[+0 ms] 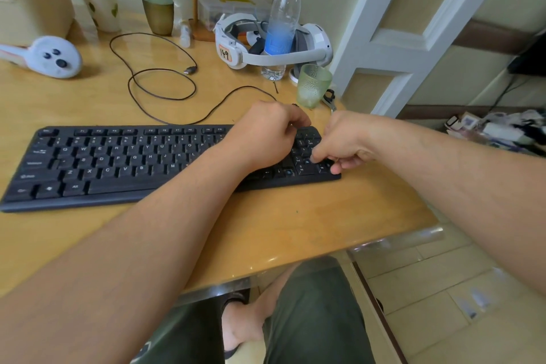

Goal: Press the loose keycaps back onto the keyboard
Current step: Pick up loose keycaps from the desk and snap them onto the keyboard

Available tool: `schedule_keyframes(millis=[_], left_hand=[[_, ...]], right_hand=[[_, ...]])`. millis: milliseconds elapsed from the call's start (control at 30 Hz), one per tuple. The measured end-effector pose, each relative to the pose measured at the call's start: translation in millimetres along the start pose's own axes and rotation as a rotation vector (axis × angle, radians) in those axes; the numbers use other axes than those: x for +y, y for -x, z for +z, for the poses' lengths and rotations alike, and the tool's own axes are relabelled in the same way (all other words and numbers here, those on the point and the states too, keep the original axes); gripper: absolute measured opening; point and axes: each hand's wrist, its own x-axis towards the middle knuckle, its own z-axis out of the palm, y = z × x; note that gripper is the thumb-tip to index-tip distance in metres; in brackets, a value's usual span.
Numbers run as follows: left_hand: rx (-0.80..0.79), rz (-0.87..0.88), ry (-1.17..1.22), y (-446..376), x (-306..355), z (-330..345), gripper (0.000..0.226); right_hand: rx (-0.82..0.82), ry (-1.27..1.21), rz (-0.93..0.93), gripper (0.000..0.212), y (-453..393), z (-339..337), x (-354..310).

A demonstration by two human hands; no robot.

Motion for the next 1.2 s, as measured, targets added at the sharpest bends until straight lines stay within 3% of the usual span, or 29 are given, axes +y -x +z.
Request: schedule_keyframes(millis=[267, 433, 600, 1033, 1200], left_hand=[[-0.123, 0.045, -0.053, 1, -3, 6, 0.04], [-0.159, 0.145, -0.073, 2, 3, 9, 0.048], [-0.188, 0.187, -0.09, 3, 7, 6, 0.045], [-0.271, 0.166, -0.124, 2, 5, 4, 0.042], [-0.284, 0.169, -0.137, 0, -1, 7, 0.043]], right_hand=[[-0.074, -0.096, 0.079, 0.011, -6, -10, 10], [-0.09, -0.143, 0.086, 0.019, -8, -9, 17], [-0.102, -0.227, 0.098, 0.014, -8, -7, 20], [0.192, -0.251, -0.119, 0.025, 8, 30, 48], [0.166, -0.236, -0.09, 0.023, 9, 23, 41]])
